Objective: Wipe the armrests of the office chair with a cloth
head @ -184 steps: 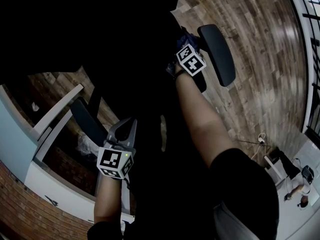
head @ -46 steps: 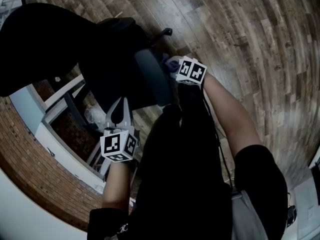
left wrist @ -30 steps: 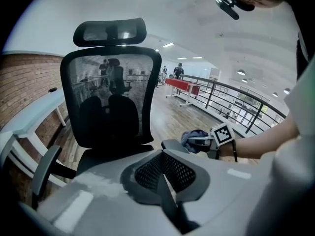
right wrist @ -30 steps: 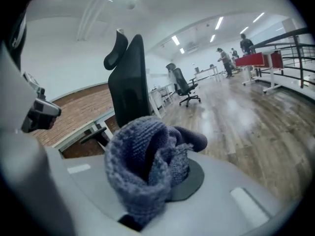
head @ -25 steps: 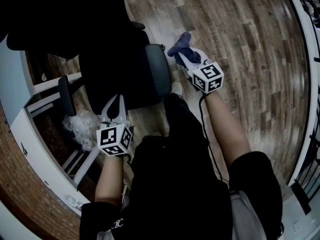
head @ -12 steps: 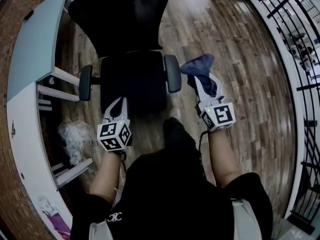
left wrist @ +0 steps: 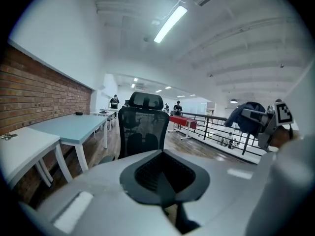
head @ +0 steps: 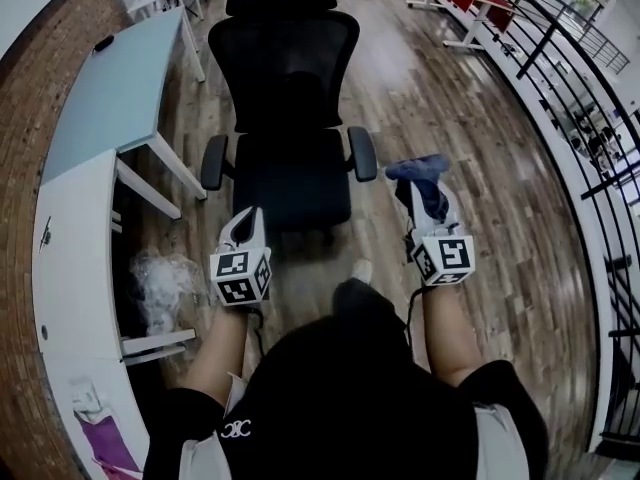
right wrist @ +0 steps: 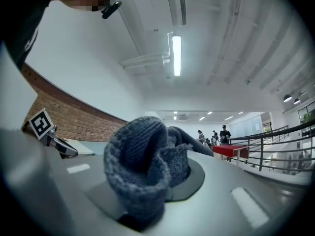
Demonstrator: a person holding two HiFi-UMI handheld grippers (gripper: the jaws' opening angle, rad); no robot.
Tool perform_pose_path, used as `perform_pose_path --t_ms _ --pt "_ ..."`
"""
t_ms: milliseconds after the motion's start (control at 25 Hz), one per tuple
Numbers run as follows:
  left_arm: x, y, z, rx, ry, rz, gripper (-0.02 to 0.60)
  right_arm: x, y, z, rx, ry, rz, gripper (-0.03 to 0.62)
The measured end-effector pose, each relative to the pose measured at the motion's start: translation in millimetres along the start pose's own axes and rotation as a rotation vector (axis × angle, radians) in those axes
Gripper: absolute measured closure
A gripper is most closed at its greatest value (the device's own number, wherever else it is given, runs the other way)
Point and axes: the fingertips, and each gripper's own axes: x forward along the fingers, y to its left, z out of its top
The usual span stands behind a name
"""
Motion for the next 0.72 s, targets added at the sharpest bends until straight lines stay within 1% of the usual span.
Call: perform_pose_path --t_ms 80,240,400,520,640,720 --pt "-15.2 -2.7 -1.1 -0.012 -0.01 -0.01 0.575 -18.4 10.4 8.4 -0.005 -0.013 0.007 0.54" --pt "-34.1 -5.9 -3.1 -0.068 -0.027 -0.009 0.575 -40.8 31.4 18.6 -0.013 -0.029 0.071 0.542" --pt "-53.2 -19.5 -3.5 -0.075 -0.036 -0.008 0.575 -62.8 34.0 24.6 -0.021 -0.036 0.074 0.542" --pt "-68.8 -40.2 -3.1 -0.067 -0.042 -0.01 0.575 -84.9 32.5 34.1 -0.02 -0.06 0.083 0.542" --pt "-90.3 -67.2 -13.4 -0.078 -0.031 -0.002 0.575 -117.5 30.4 39.7 -0.012 -0.076 0.106 0.542" --pt "-107.7 -90.8 -21.4 -0.07 -0.031 0.001 0.575 -145.2 26.4 42.2 -0.009 -0.075 0.119 0.542"
